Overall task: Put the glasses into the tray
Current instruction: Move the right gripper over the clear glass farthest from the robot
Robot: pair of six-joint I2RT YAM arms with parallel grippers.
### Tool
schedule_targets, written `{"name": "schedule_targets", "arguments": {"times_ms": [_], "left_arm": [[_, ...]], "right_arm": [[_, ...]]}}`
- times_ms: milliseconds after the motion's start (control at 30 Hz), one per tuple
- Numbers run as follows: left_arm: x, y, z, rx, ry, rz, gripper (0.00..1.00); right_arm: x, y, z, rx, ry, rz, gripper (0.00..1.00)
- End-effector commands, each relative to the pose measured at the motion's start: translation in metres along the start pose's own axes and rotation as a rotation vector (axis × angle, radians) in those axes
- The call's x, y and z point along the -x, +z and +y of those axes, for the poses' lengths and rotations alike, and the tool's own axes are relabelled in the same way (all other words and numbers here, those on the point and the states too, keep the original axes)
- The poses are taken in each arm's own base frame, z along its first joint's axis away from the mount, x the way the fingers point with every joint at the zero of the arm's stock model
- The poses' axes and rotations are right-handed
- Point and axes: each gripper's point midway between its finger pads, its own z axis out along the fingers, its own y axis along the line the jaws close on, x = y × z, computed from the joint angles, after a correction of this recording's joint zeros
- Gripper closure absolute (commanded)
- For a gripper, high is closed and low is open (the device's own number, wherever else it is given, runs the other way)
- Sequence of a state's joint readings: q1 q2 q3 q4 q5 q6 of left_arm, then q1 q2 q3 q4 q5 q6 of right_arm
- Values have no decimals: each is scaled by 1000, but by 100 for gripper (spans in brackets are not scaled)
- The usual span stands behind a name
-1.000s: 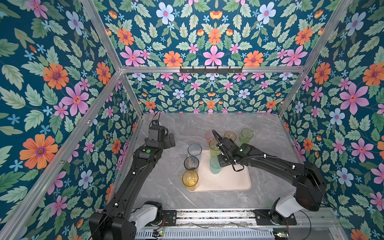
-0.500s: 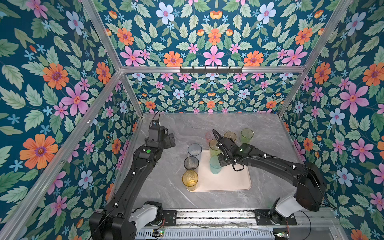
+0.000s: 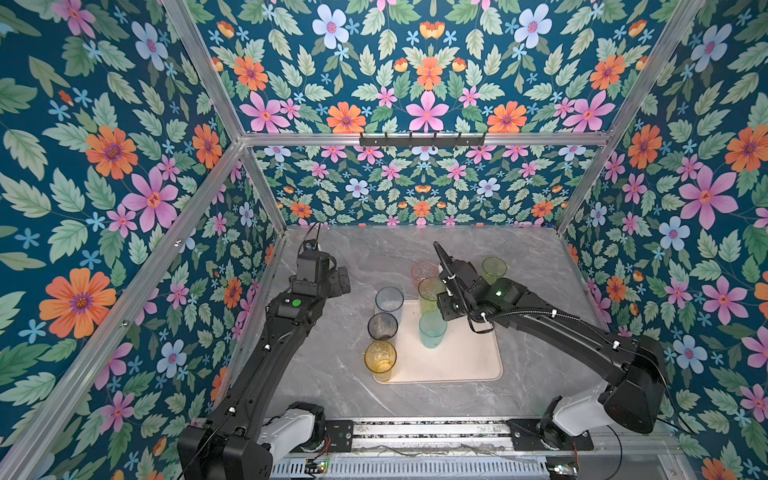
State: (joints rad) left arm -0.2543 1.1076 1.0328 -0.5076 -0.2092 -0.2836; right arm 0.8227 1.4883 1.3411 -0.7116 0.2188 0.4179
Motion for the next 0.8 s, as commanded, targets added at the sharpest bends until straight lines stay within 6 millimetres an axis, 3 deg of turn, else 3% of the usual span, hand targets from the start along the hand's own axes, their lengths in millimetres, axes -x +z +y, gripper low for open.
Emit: {"name": "schedule_targets", "arguments": {"times_ms": [0,300,767], "left_arm": [[6,-1,0,0,-9,-22,1],[7,-2,2,8,-11,-29,1],[5,0,2,11,-7,-20,1]], "right_arm": [[23,-6,-18,-95,19,-60,52],[77,-26,-73,-201,165,-128,51],[112,-41,-166,-312,316,-123,47]]}}
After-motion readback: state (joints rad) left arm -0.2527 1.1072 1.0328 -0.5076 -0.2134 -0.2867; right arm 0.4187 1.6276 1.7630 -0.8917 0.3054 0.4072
